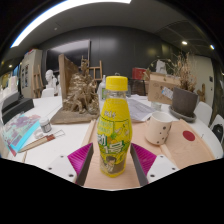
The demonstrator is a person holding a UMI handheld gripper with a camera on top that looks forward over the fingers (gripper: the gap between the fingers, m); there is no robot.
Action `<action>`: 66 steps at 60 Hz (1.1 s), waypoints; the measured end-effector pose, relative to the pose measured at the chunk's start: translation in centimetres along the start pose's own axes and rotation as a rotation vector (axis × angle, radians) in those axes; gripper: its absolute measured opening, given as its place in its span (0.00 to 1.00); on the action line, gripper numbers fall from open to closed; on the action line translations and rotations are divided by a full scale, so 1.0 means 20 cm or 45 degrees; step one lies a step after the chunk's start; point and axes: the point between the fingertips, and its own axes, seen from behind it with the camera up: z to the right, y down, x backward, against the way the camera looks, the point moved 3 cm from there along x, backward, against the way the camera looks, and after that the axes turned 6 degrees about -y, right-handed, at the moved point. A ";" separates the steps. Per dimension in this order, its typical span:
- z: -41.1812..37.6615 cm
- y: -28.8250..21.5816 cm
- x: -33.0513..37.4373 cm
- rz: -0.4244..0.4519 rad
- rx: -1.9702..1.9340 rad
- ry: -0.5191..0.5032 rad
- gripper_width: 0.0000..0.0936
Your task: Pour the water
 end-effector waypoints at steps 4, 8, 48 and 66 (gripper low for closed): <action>0.01 0.00 -0.05 0.020 -0.004 0.011 0.64; 0.02 -0.02 -0.05 0.044 -0.011 0.033 0.49; -0.10 -0.68 -0.05 0.217 -0.704 -0.308 0.26; 0.07 -0.84 -0.24 0.257 -1.896 -0.641 0.26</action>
